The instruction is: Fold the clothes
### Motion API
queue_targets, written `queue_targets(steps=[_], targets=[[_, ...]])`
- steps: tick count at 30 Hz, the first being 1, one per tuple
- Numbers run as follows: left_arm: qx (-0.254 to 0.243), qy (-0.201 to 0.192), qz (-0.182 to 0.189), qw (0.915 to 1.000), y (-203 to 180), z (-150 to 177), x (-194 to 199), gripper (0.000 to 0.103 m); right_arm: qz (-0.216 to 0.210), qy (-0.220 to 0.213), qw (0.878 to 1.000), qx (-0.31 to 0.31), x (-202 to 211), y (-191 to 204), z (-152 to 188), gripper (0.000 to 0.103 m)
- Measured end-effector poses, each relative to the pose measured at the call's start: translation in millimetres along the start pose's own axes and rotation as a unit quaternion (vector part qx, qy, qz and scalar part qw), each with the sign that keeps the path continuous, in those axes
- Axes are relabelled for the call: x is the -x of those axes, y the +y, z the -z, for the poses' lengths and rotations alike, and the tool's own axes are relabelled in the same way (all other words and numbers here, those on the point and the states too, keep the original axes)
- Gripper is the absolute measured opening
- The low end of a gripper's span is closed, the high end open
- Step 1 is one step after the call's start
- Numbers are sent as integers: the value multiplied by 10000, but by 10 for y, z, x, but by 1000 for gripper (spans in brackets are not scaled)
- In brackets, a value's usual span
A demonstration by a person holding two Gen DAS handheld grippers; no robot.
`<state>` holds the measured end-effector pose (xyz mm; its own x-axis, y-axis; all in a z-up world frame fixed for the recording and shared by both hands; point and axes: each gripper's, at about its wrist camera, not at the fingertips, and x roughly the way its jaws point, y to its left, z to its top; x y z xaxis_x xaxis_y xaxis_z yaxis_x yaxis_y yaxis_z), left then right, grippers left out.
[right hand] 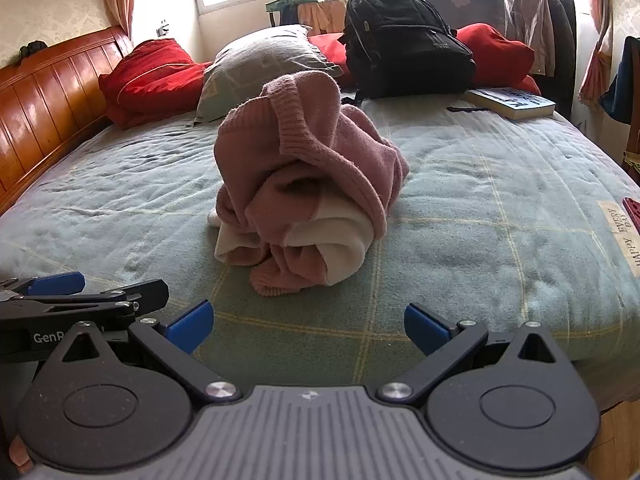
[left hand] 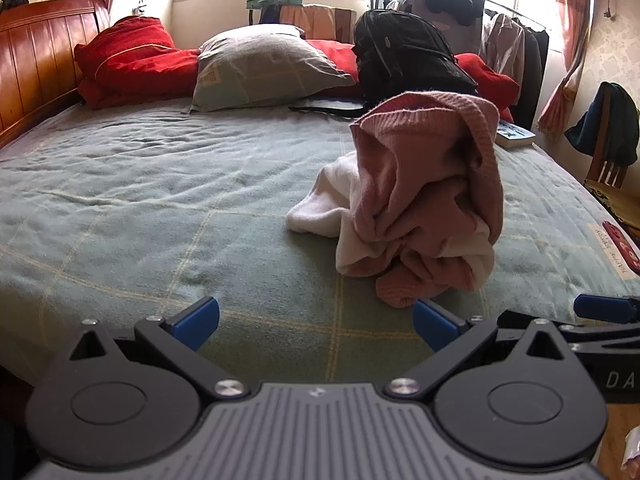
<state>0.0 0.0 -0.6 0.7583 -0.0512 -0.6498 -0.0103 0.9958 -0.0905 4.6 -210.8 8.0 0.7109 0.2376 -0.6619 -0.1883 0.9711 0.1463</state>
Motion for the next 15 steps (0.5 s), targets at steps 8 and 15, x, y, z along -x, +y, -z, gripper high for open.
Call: queue_targets(steps=[8, 15], targets=[[-25, 2, -20, 10000, 4, 19, -19, 102, 30, -27, 10000, 34, 0, 0, 3, 103], [25, 21, -7, 10000, 9, 9, -19, 102, 30, -30, 10000, 14, -12, -1, -4, 103]])
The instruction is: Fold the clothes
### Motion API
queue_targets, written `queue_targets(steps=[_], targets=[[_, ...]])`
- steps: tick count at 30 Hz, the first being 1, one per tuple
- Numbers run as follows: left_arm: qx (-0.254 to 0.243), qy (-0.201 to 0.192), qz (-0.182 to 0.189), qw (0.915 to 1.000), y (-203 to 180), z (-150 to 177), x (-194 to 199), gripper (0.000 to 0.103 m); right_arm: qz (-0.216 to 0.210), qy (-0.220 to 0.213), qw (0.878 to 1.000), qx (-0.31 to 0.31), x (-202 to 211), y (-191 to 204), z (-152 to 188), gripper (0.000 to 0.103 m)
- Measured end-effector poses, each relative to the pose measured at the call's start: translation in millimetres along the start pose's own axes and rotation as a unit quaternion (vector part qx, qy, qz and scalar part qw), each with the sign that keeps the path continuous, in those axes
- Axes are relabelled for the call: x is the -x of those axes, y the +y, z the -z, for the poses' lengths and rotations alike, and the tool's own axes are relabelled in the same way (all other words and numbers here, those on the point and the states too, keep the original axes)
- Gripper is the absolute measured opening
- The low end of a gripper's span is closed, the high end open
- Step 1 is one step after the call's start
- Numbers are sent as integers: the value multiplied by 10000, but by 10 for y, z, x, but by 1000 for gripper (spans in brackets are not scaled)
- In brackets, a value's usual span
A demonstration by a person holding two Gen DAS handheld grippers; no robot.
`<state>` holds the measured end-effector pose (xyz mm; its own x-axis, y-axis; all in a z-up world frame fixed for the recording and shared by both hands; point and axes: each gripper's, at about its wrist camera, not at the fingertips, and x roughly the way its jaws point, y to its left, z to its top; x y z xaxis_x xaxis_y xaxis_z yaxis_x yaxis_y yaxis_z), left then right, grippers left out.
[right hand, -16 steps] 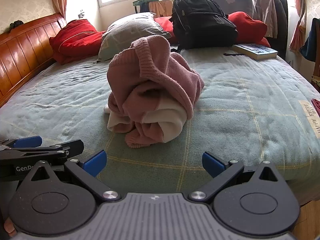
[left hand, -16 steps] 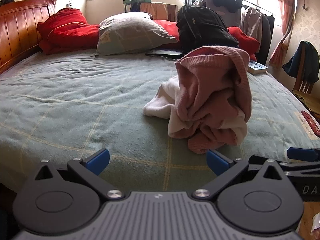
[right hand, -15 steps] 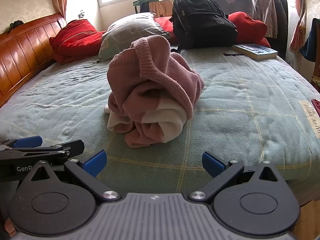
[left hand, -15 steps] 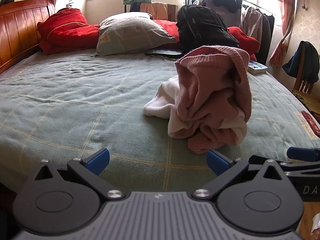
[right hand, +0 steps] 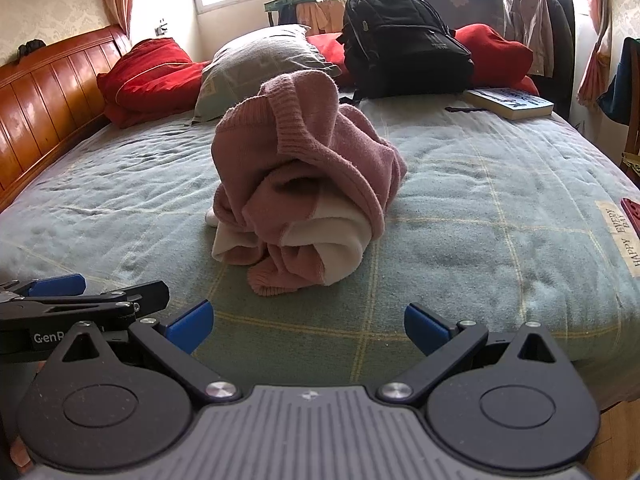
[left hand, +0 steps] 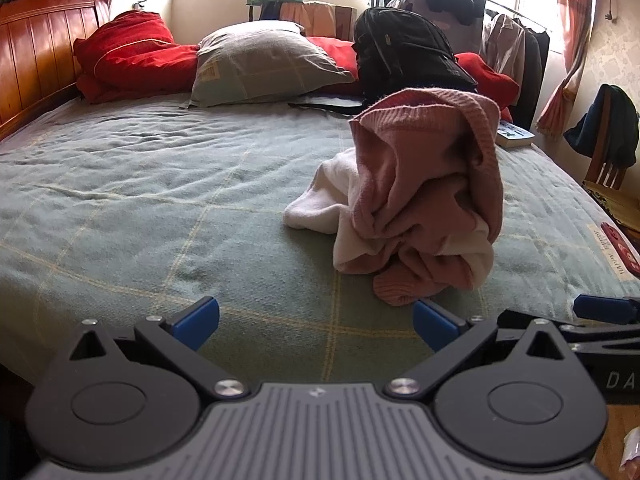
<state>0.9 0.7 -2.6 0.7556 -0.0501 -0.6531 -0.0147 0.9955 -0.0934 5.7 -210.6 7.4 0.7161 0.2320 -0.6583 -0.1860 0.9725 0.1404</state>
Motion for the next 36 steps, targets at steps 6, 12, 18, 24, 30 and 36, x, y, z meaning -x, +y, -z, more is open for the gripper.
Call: queue_targets(steps=[6, 12, 18, 24, 30, 36], targets=[[3, 2, -33, 10000, -1, -2, -5, 102, 0, 4, 10000, 2, 9, 2, 5, 103], [-7, 7, -51, 10000, 0, 5, -7, 102, 5, 31, 10000, 12, -2, 2, 1, 103], [1, 17, -38, 10000, 10, 5, -17, 102, 14, 43, 10000, 20, -12, 5, -4, 103], [9, 18, -8, 10000, 2, -1, -43, 102, 80, 31, 9999, 69, -15, 15, -16, 103], [-32, 52, -55, 10000, -24, -26, -112, 102, 131, -4, 9997, 184, -64, 17, -50, 103], [-68, 107, -142, 9998, -11, -77, -192, 102, 76, 52, 9997, 224, -161, 22, -97, 103]])
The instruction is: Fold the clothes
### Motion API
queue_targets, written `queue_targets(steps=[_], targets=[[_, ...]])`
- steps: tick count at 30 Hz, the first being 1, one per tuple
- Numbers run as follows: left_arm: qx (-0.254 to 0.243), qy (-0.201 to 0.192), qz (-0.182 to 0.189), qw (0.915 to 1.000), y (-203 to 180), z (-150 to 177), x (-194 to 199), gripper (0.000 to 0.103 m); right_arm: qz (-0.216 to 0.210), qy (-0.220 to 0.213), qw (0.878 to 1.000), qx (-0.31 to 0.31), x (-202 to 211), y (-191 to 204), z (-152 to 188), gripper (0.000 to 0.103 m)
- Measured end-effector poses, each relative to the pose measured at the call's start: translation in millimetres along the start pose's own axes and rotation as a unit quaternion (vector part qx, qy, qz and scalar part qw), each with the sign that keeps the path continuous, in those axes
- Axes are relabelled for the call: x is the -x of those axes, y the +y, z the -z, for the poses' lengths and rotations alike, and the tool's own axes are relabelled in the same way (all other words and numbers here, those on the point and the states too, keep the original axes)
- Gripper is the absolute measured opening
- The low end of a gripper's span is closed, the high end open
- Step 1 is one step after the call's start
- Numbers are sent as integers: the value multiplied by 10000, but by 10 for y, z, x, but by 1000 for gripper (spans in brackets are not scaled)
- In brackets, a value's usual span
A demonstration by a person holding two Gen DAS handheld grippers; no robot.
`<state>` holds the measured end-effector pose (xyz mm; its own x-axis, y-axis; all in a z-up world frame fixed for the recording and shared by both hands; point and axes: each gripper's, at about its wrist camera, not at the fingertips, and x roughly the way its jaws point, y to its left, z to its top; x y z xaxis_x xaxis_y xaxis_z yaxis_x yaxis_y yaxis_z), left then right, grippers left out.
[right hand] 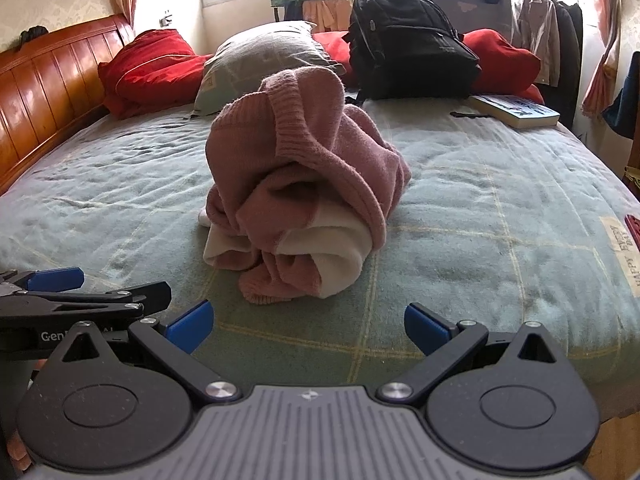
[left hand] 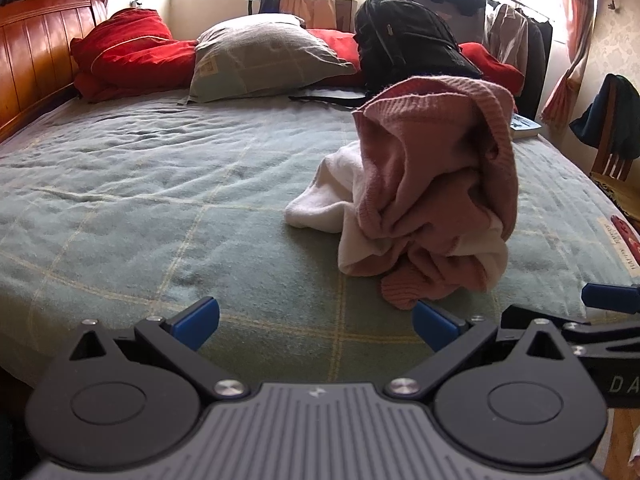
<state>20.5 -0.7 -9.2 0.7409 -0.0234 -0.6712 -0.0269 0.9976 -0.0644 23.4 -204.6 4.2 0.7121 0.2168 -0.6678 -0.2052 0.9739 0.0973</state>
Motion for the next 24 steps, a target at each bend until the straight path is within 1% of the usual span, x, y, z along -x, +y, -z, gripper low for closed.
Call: queue_targets(steps=[6, 12, 19, 24], targets=[[4, -28, -18, 10000, 9, -67, -55, 102, -1, -121, 9999, 119, -31, 21, -80, 103], [-31, -24, -102, 9999, 2, -124, -123, 102, -116, -78, 9999, 46, -128, -12, -125, 103], [-123, -34, -154, 9998, 0, -154, -207, 102, -126, -50, 9999, 66, -218, -11, -154, 103], [-206, -75, -9, 9998, 3, -157, -296, 102, -113, -115, 9995, 271, -270, -10, -169, 103]])
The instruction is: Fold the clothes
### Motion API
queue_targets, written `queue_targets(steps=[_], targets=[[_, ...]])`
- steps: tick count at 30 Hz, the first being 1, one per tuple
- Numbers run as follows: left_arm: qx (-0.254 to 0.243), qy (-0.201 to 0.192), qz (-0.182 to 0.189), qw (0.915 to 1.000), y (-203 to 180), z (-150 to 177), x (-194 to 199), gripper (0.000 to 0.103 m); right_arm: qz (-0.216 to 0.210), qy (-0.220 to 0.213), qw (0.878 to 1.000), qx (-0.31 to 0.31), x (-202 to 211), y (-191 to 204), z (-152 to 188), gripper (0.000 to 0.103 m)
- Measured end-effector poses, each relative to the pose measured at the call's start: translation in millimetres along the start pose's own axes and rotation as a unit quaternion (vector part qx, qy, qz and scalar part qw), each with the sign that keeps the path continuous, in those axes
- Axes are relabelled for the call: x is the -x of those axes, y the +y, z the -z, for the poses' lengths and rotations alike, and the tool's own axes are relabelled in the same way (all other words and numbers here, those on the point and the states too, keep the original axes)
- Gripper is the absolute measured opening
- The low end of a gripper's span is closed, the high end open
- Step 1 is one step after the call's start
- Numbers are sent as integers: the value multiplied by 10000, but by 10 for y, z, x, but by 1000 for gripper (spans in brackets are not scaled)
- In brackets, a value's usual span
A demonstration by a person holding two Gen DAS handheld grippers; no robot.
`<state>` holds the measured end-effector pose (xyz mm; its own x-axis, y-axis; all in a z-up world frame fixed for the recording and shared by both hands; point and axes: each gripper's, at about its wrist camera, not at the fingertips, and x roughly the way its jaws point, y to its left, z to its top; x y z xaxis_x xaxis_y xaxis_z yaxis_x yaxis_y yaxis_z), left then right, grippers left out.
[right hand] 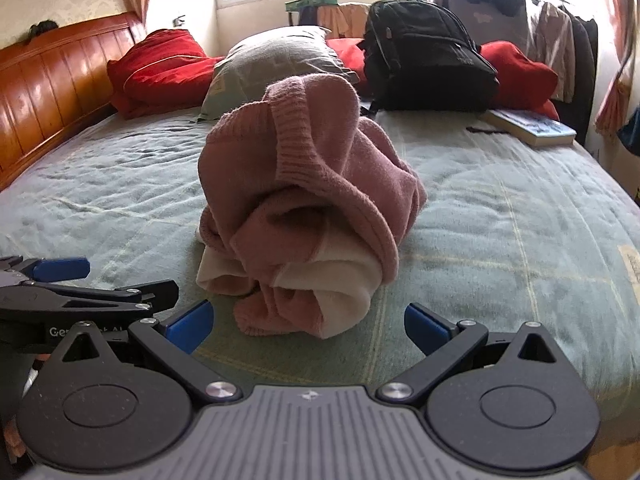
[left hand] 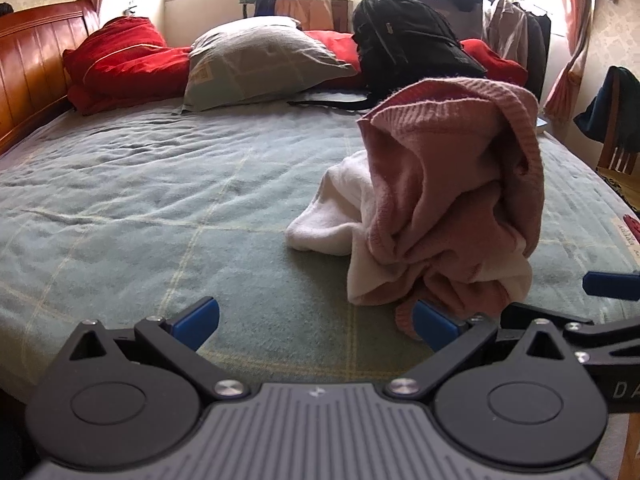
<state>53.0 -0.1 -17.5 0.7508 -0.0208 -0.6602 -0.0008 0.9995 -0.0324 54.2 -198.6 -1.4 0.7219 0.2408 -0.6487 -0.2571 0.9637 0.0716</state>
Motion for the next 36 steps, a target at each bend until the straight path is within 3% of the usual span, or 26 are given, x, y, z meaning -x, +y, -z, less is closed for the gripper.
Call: queue_targets(steps=[13, 21, 29, 36], targets=[[-477, -277, 406, 9976, -7, 18, -211, 102, -2, -153, 9975, 683, -145, 12, 7, 103], [-544, -345, 679, 9956, 24, -106, -220, 102, -245, -284, 9955, 867, -143, -32, -112, 103], [-832, -380, 639, 9938, 20, -347, -326, 102, 253, -407, 9957, 790, -163, -283, -353, 103], [-962, -262, 681, 9927, 7, -529, -560, 102, 537, -144, 9958, 732, -616, -504, -592, 103]])
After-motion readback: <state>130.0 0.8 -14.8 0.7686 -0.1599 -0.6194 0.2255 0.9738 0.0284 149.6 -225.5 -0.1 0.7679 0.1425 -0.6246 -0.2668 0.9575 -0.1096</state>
